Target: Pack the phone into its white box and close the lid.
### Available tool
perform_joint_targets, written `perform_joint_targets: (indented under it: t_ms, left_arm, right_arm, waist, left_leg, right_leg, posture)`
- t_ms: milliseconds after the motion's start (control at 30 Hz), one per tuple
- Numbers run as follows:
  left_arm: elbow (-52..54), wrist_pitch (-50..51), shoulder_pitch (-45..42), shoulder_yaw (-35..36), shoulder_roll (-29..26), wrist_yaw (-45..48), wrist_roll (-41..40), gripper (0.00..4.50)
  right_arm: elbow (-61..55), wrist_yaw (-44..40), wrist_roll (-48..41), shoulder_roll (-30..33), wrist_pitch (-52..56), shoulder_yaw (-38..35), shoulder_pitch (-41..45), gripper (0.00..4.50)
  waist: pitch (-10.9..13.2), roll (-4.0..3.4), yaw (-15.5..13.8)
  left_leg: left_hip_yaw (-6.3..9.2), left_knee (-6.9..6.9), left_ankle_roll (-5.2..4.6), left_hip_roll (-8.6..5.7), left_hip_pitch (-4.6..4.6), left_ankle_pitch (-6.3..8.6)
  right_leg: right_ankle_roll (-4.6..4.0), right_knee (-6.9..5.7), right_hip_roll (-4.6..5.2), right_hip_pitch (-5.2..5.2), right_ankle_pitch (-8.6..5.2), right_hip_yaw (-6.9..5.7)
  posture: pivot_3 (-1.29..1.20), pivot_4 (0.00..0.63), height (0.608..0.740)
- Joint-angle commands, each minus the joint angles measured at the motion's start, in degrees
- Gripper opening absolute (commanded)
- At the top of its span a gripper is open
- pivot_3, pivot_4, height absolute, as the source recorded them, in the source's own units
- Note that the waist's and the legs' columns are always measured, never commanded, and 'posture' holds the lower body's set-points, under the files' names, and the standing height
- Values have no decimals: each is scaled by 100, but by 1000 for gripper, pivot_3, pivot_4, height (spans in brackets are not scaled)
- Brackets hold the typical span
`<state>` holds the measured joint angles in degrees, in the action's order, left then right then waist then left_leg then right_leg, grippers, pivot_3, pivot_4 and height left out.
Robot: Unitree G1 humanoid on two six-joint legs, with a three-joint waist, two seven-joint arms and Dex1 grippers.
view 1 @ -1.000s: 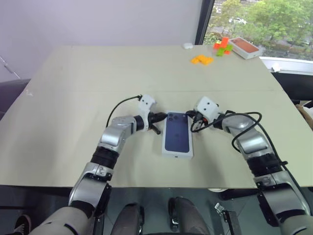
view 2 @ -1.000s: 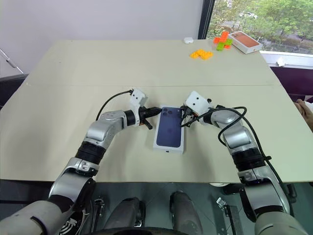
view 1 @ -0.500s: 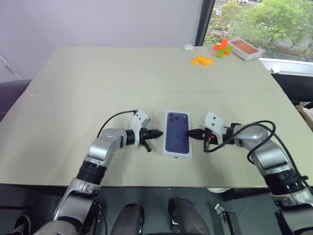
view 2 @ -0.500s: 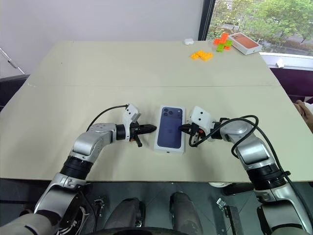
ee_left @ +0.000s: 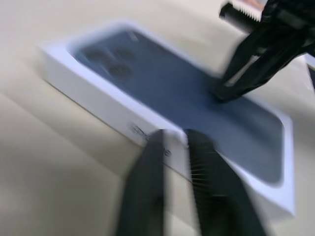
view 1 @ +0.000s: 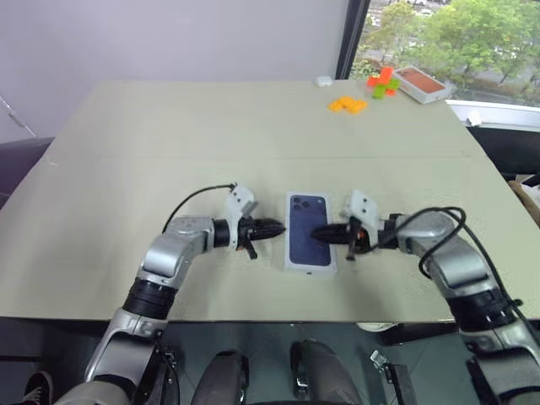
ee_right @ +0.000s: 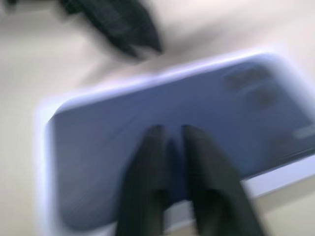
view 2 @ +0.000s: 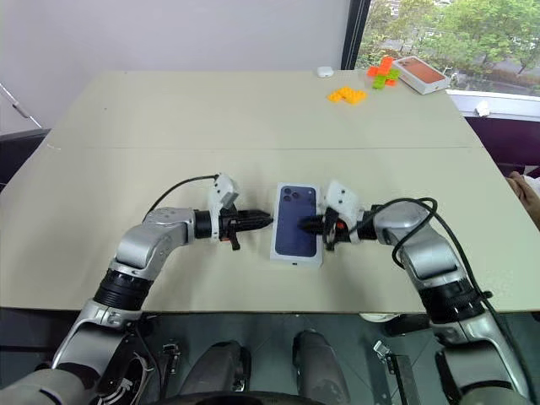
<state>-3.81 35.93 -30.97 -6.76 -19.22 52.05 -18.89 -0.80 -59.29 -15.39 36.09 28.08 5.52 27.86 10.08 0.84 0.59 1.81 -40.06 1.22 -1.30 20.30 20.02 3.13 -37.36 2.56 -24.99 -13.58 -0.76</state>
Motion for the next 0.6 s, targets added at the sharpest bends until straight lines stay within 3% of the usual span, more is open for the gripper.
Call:
perform_joint_targets:
  t_ms: [33,100,167,300,433,600]
  left_arm:
    - [204,-326,-184,613,-279,-73,-211,2810]
    - [150,-360,-213,766,-536,-27,-216,3864]
    - [11,-537,-183,1194,-1051,262,-352,4500]
    - [39,-680,57,1394,-1566,494,-457,4500]
    - [357,-856,820,1708,-2060,793,-530,4500]
    - [763,-593,1519,1959,-2342,833,-840,4500]
  right_arm:
    - [99,171,-254,-58,-277,-524,276,2374]
    - [252,168,-233,-39,-434,-587,357,3452]
    - [441,-21,-277,57,-568,-626,418,4430]
    - [584,-310,-402,177,-679,-672,433,4473]
    - [853,-796,-640,487,-728,-890,376,4473]
    - [1057,-1010,-639,672,-994,-978,129,4473]
  waist:
    - [0,0,2]
    - [-1,-1,5]
    - [0,-1,20]
    - [1,-4,12]
    - [1,-5,2]
    - [2,-4,-10]
  left_leg:
    - [1,2,0,1,0,0]
    - [1,5,0,1,0,0]
    - [0,6,0,1,2,1]
    - [-6,15,0,1,18,1]
    - [-6,15,-5,0,19,4]
    - [-6,16,-14,3,21,9]
  right_leg:
    - [0,0,0,0,0,-1]
    - [0,1,-1,-1,0,-1]
    - [0,5,0,-2,0,-1]
    - [1,9,1,-24,0,0]
    - [1,19,5,-19,0,0]
    - [0,25,8,-19,0,1]
  posture:
    - [0,150,740]
    - [0,150,740]
    - [0,150,740]
    - [0,150,740]
    - [0,150,740]
    - [0,150,740]
